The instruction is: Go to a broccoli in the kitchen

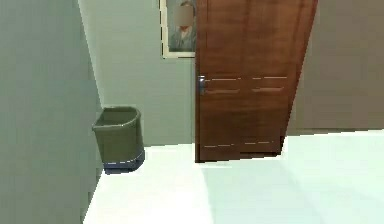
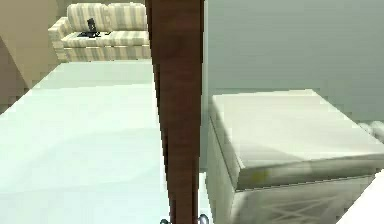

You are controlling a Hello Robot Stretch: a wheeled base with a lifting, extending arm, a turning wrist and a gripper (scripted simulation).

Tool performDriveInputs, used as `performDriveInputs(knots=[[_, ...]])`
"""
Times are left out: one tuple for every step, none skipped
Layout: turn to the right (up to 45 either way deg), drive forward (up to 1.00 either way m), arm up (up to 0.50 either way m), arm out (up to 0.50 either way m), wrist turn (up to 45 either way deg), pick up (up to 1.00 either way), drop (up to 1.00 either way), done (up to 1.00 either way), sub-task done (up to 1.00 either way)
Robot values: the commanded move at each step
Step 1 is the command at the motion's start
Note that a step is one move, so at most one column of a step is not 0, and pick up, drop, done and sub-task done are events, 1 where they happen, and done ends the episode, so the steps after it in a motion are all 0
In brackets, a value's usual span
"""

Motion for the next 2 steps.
performDriveInputs(knots=[[-6.0, 0.00, 0.00, 0.00, 0.0, 0.00, 0.00, 0.00, 0.00], [0.0, 0.30, 0.00, 0.00, 0.0, 0.00, 0.00, 0.00, 0.00]])
